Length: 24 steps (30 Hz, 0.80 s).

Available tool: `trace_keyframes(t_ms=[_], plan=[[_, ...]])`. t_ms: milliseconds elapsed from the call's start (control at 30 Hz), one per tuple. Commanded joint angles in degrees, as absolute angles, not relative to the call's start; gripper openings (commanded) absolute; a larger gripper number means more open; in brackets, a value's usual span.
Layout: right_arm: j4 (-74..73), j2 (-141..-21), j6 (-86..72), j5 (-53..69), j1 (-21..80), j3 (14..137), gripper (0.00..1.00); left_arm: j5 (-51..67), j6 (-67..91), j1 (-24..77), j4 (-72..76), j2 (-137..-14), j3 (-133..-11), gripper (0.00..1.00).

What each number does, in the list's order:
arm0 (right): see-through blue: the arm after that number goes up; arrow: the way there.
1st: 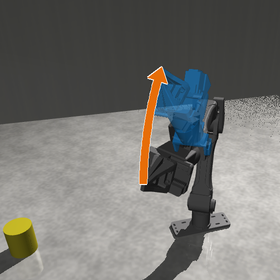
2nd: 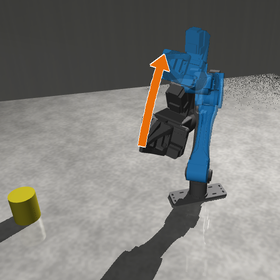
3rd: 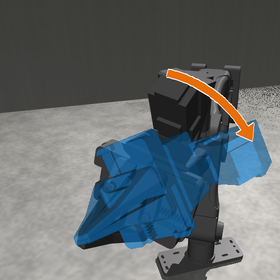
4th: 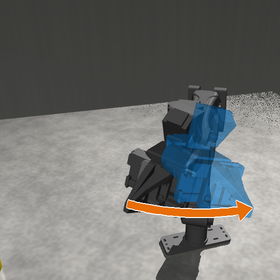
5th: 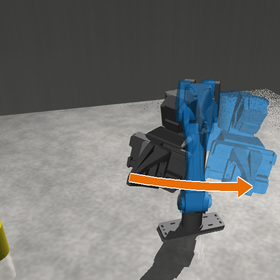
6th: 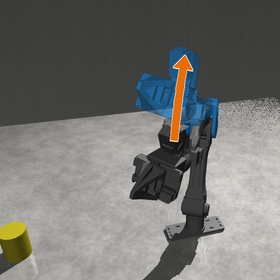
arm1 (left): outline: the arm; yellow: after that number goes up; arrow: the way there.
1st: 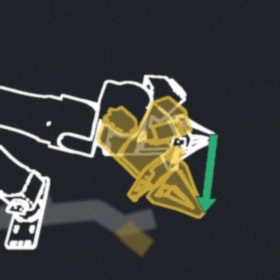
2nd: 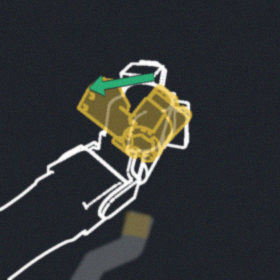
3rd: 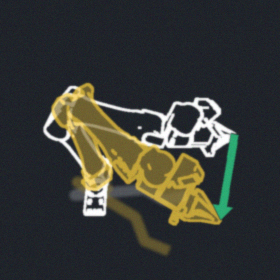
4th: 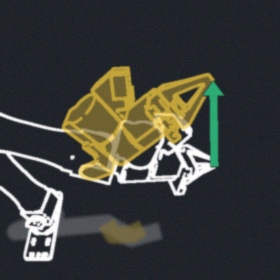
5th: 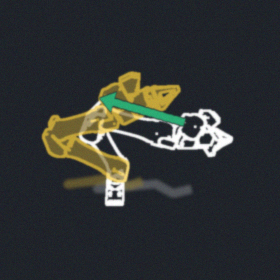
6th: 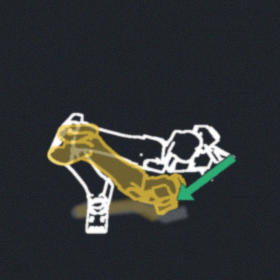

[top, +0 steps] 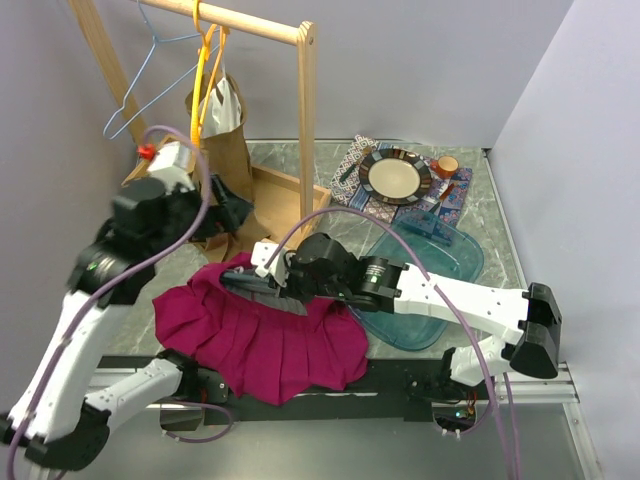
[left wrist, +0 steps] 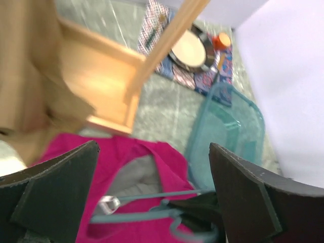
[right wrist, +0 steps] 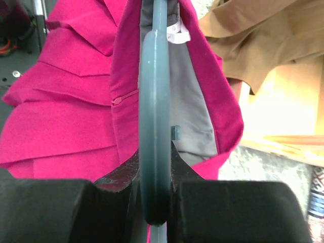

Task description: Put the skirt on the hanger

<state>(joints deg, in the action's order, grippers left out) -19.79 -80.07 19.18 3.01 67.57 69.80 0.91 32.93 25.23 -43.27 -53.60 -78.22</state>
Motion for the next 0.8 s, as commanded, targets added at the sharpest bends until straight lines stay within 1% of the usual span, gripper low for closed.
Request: trace_keyframes(t_ms=[0, 33, 100, 133, 200, 233, 300, 433, 633, 700, 733, 767], plan=[[-12.9, -81.4, 14.8, 8.6, 65.0, 71.4, 0.00, -3.6, 18.8, 25.0, -50.3, -49.8, -82.6, 0.95], [-12.7, -81.6, 14.3, 9.4, 64.5, 71.4, 0.00, -1.1, 15.5, 25.0, -50.5, -47.5, -82.3, 0.95], [-12.0, -81.8, 13.1, 11.5, 63.0, 71.6, 0.00, 0.4, 4.6, 25.0, -49.9, -44.4, -79.6, 0.95], [-12.0, -82.0, 12.9, 11.9, 62.7, 71.7, 0.00, 0.3, 1.7, 25.0, -49.1, -41.2, -78.5, 0.95], [-11.8, -81.9, 12.3, 13.4, 62.1, 71.9, 0.00, 1.2, -8.4, 25.0, -47.3, -37.9, -74.5, 0.99], [-11.8, -81.9, 12.1, 14.1, 61.4, 72.0, 0.00, 1.1, -11.0, 25.0, -46.3, -34.7, -73.1, 0.97], [-11.9, -81.9, 12.0, 15.1, 61.0, 72.3, 0.00, 1.4, -19.3, 25.0, -44.7, -32.0, -68.6, 0.97], [-11.3, -81.7, 12.0, 17.0, 60.0, 72.2, 0.00, 0.3, -26.5, 25.3, -46.0, -28.5, -62.5, 0.97], [-9.7, -80.6, 12.4, 18.9, 58.9, 71.2, 0.00, 1.8, -35.8, 27.0, -53.7, -28.8, -59.2, 0.98], [-9.8, -80.4, 12.7, 19.6, 58.5, 71.1, 0.00, 3.8, -36.5, 27.2, -54.8, -29.0, -59.1, 0.99], [-9.8, -80.2, 12.7, 19.8, 58.3, 71.0, 0.00, 7.4, -36.6, 27.3, -55.5, -29.2, -58.7, 0.99], [-9.8, -80.0, 12.8, 20.3, 58.2, 70.9, 0.00, 9.5, -36.7, 27.3, -55.5, -29.2, -58.3, 0.97]])
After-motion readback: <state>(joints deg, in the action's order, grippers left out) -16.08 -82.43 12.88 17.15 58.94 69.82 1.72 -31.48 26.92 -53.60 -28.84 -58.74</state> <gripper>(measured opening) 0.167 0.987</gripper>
